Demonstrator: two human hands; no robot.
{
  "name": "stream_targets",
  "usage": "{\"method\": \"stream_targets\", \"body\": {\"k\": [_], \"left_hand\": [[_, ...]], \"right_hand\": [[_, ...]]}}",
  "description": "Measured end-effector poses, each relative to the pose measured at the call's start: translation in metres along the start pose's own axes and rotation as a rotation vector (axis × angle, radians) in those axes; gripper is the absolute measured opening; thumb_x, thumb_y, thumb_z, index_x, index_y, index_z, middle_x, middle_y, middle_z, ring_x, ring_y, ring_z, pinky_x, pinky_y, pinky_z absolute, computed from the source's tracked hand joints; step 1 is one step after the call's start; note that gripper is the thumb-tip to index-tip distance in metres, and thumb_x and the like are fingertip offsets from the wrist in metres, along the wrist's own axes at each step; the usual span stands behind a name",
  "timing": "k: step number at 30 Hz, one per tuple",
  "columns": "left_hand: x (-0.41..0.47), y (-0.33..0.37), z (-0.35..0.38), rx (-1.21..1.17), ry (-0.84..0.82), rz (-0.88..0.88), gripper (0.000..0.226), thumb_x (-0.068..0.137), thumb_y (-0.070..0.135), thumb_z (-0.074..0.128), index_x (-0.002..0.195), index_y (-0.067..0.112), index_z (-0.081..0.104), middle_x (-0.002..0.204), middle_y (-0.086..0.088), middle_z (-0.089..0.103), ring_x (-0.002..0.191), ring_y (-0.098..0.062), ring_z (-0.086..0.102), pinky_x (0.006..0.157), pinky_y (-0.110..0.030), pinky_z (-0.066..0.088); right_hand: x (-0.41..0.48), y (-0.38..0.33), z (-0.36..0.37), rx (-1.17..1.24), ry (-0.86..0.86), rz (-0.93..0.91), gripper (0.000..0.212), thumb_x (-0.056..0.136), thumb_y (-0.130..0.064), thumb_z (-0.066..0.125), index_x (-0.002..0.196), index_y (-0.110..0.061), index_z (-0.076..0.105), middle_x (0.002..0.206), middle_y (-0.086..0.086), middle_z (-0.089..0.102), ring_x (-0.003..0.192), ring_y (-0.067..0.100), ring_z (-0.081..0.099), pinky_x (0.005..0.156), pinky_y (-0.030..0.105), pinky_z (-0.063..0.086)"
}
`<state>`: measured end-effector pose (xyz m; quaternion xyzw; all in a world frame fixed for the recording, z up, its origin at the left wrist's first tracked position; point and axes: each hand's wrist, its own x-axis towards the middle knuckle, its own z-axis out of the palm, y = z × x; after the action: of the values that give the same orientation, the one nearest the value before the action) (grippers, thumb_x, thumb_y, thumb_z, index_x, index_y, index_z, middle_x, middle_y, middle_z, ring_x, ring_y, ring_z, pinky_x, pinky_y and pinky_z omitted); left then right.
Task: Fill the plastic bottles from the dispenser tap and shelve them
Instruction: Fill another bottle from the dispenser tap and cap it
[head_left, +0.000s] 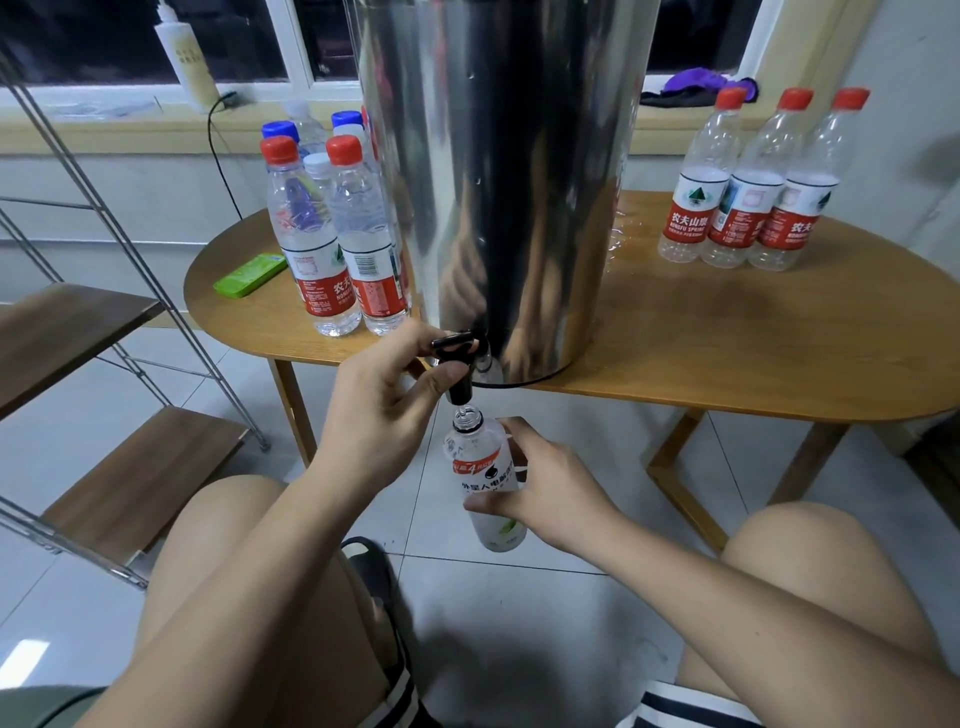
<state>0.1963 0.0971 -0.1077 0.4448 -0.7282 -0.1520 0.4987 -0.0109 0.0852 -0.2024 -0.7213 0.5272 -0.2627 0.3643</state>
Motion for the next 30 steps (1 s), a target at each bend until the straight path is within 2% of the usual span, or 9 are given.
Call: {"method": "stream_targets", "body": {"k": [4, 8, 11, 16, 20, 25, 30], "left_hand": [[0.000, 0.004, 0.001, 0.029, 0.031, 0.025, 0.010, 0.104, 0.012, 0.072, 0.113, 0.012, 0.073, 0.086, 0.010, 0.078, 0.084, -0.014, 0.070, 0.075, -0.022, 0.047], [-0.001, 0.005, 0.002, 0.045, 0.044, 0.005, 0.011, 0.103, 0.009, 0.072, 0.114, 0.013, 0.074, 0.087, 0.009, 0.078, 0.080, -0.019, 0.066, 0.073, -0.020, 0.046], [-0.002, 0.006, 0.003, 0.055, 0.049, 0.007, 0.011, 0.104, 0.009, 0.072, 0.113, 0.014, 0.073, 0.085, 0.007, 0.078, 0.078, -0.023, 0.066, 0.071, -0.028, 0.048], [-0.002, 0.008, 0.003, 0.072, 0.080, 0.023, 0.011, 0.103, 0.008, 0.073, 0.113, 0.011, 0.074, 0.095, 0.012, 0.075, 0.081, -0.016, 0.066, 0.072, -0.023, 0.049], [-0.002, 0.006, 0.004, 0.079, 0.078, 0.017, 0.010, 0.103, 0.011, 0.073, 0.113, 0.013, 0.073, 0.093, 0.013, 0.076, 0.081, -0.018, 0.068, 0.073, -0.030, 0.051], [-0.002, 0.008, 0.003, 0.072, 0.069, 0.021, 0.010, 0.104, 0.011, 0.072, 0.114, 0.013, 0.073, 0.086, 0.009, 0.078, 0.082, -0.017, 0.068, 0.074, -0.019, 0.046], [-0.002, 0.009, 0.004, 0.075, 0.077, 0.019, 0.010, 0.103, 0.009, 0.072, 0.113, 0.013, 0.073, 0.087, 0.010, 0.077, 0.082, -0.016, 0.067, 0.075, -0.015, 0.044]], "right_hand": [[0.000, 0.002, 0.002, -0.007, -0.009, 0.002, 0.073, 0.070, -0.052, 0.096, 0.129, -0.047, 0.053, 0.117, -0.020, 0.075, 0.110, 0.006, 0.071, 0.096, 0.041, 0.061], [0.000, 0.005, 0.004, -0.011, -0.014, 0.014, 0.074, 0.069, -0.051, 0.097, 0.129, -0.047, 0.053, 0.117, -0.020, 0.075, 0.111, 0.007, 0.071, 0.097, 0.042, 0.061], [0.001, 0.007, 0.006, -0.012, -0.020, 0.021, 0.074, 0.069, -0.050, 0.097, 0.129, -0.046, 0.053, 0.117, -0.019, 0.075, 0.111, 0.009, 0.071, 0.097, 0.043, 0.061], [0.004, 0.009, 0.010, -0.017, -0.037, 0.037, 0.074, 0.068, -0.051, 0.097, 0.127, -0.044, 0.052, 0.116, -0.015, 0.075, 0.111, 0.013, 0.072, 0.095, 0.044, 0.061], [0.005, 0.010, 0.013, -0.028, -0.047, 0.040, 0.074, 0.067, -0.052, 0.096, 0.125, -0.043, 0.050, 0.117, -0.013, 0.075, 0.111, 0.017, 0.072, 0.094, 0.046, 0.061], [0.007, 0.011, 0.015, -0.048, -0.052, 0.036, 0.073, 0.071, -0.048, 0.097, 0.124, -0.037, 0.048, 0.119, -0.009, 0.075, 0.113, 0.021, 0.071, 0.094, 0.045, 0.060], [0.006, 0.011, 0.015, -0.046, -0.049, 0.043, 0.071, 0.072, -0.048, 0.097, 0.121, -0.040, 0.047, 0.119, -0.010, 0.075, 0.113, 0.020, 0.071, 0.094, 0.045, 0.060]]}}
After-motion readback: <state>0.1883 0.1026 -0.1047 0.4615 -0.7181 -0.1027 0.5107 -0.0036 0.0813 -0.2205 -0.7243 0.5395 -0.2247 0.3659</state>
